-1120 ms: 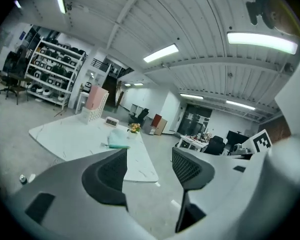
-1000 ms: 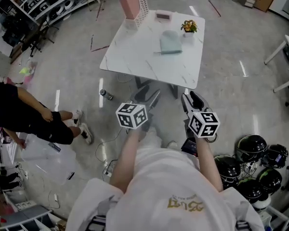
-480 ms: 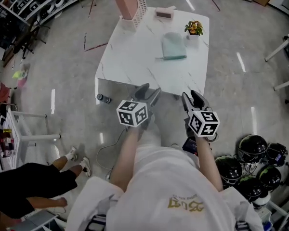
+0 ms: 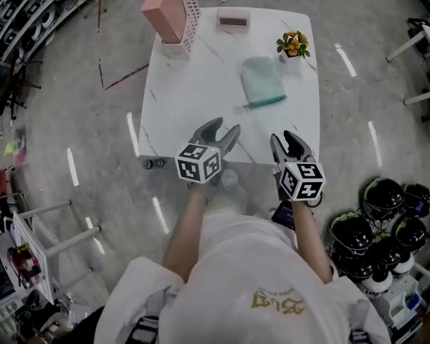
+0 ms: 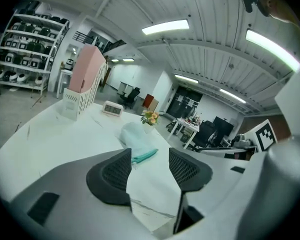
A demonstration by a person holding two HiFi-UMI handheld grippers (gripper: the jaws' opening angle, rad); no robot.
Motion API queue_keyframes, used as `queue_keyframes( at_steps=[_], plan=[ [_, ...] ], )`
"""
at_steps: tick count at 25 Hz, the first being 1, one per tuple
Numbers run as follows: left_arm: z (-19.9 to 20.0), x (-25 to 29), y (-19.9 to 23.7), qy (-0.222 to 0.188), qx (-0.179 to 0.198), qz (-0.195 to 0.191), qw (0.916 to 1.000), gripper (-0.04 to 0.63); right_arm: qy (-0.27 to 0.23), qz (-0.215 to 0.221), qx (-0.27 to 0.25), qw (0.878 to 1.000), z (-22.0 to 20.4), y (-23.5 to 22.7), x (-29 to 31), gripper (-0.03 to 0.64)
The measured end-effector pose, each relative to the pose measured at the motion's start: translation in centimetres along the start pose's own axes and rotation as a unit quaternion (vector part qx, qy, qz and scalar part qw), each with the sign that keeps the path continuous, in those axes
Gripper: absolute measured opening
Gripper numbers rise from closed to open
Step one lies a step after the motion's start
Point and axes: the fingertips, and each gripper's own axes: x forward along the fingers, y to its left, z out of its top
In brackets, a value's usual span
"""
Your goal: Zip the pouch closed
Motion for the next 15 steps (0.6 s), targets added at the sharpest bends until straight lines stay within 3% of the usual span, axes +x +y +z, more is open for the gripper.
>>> queue_keyframes(
  at_steps=[10, 15],
  plan=[
    [-1.0, 3.0, 4.3, 0.071, 0.025, -0.062, 0.9952, 0.236, 0.034, -0.05, 0.003, 0.998, -0.9, 1.1, 5.1, 0.167],
    [-1.1, 3.9, 5.5, 0.097, 0.056, -0.078, 0.9907, 0.229, 0.034, -0.06, 0.012, 0.998, -0.2, 1.2, 6.5, 0.167]
  ],
)
